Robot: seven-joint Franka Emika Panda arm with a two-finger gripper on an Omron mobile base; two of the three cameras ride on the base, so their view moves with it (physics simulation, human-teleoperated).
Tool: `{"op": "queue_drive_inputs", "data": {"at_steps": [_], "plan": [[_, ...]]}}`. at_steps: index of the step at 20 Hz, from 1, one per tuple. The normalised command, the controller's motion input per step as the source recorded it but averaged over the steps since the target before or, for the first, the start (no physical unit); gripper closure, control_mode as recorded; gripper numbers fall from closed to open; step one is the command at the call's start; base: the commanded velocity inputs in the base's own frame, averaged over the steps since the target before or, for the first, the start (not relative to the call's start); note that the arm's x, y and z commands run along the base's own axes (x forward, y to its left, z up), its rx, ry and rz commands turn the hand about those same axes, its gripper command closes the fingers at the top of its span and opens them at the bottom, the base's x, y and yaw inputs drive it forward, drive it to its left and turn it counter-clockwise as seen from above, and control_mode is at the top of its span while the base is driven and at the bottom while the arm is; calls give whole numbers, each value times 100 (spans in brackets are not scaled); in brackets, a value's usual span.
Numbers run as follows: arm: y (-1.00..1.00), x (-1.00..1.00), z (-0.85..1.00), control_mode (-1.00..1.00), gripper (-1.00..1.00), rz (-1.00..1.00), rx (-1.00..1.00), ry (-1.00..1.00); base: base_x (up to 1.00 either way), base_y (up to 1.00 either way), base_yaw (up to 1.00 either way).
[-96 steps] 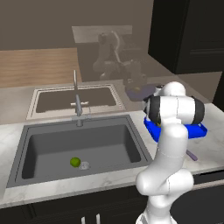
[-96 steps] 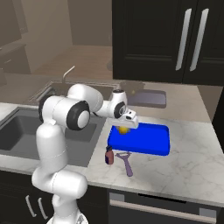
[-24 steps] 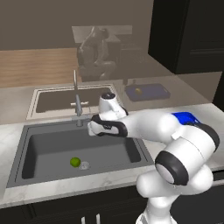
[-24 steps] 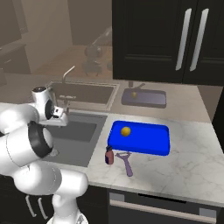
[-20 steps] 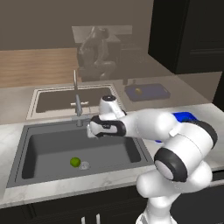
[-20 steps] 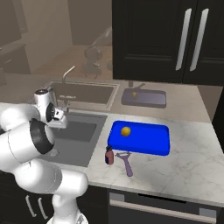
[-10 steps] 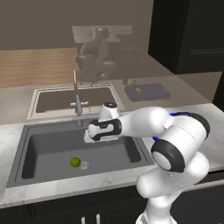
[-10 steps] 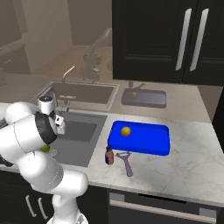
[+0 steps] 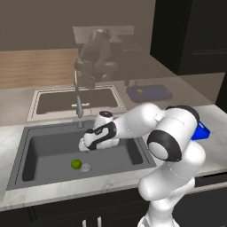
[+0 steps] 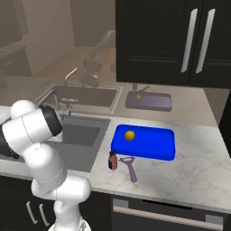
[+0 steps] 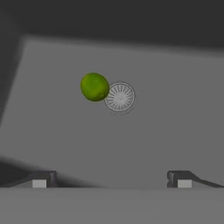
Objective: Pick up all produce items and place them in the sink. Turn on the sink faucet to wash them. Then turn the sink off and put them in the tray.
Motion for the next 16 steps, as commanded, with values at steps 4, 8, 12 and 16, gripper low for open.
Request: {"op": "queue_drive_inputs", "data": {"at_steps": [4,8,12,16], "plan": [[28,23,-28,-100,-100,3,0,0,0,0,0],[19,23,-26,-100,-100,2,0,1,0,0,0],[15,24,-27,-100,-100,0,0,3,0,0,0],[19,17,-30,-100,-100,0,0,5,0,0,0]]}}
